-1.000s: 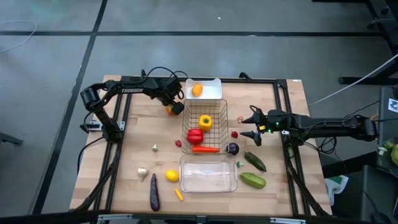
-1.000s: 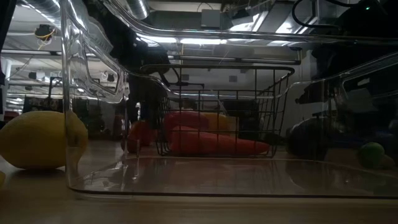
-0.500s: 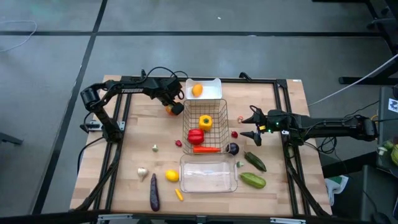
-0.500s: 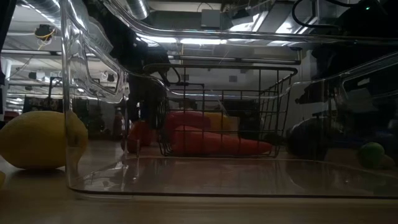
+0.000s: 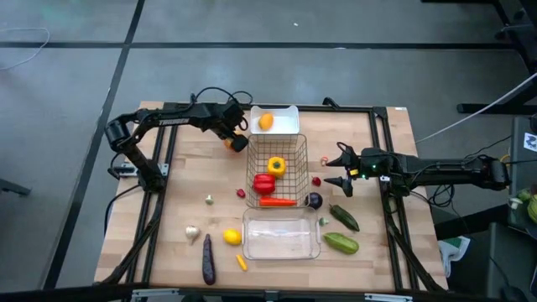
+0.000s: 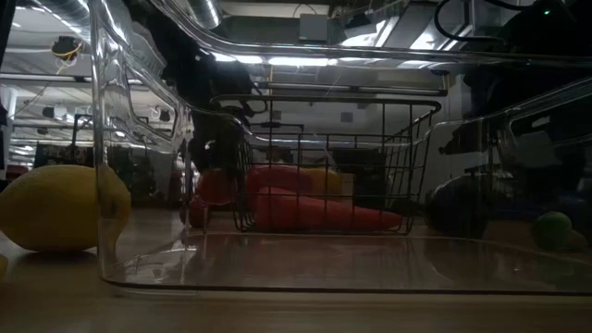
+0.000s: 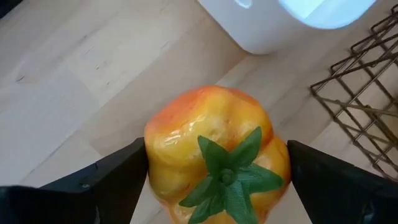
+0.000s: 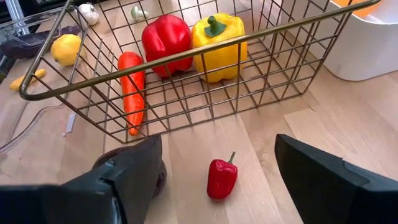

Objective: Sort produce into baskets
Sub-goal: Put the yellow tomato into the white bin

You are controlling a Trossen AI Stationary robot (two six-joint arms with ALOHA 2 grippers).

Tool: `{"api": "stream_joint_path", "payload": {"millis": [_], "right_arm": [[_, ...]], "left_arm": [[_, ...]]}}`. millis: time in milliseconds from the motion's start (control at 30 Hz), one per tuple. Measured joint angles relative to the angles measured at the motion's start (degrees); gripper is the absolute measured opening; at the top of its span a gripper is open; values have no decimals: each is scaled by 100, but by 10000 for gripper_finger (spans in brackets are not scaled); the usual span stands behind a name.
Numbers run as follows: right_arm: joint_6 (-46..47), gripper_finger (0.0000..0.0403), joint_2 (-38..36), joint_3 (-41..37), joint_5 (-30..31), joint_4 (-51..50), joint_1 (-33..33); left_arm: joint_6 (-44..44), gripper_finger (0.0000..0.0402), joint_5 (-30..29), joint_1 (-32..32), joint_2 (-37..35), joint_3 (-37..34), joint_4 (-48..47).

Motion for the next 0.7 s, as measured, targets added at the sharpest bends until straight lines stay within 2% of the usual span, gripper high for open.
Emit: {"api": "stream_joint_path", "payload": {"millis": [400, 600, 700], "right_arm": [[-1, 310, 0, 0, 74, 21, 0], [2, 310, 0, 0, 860, 63, 0], [1, 310, 0, 0, 1373, 209, -1]], "left_arm": [[-87, 356, 26, 125, -564, 2, 42], [-105, 356, 24, 123, -1044, 4, 203], [-277, 356, 22, 123, -1241, 6, 661]]}}
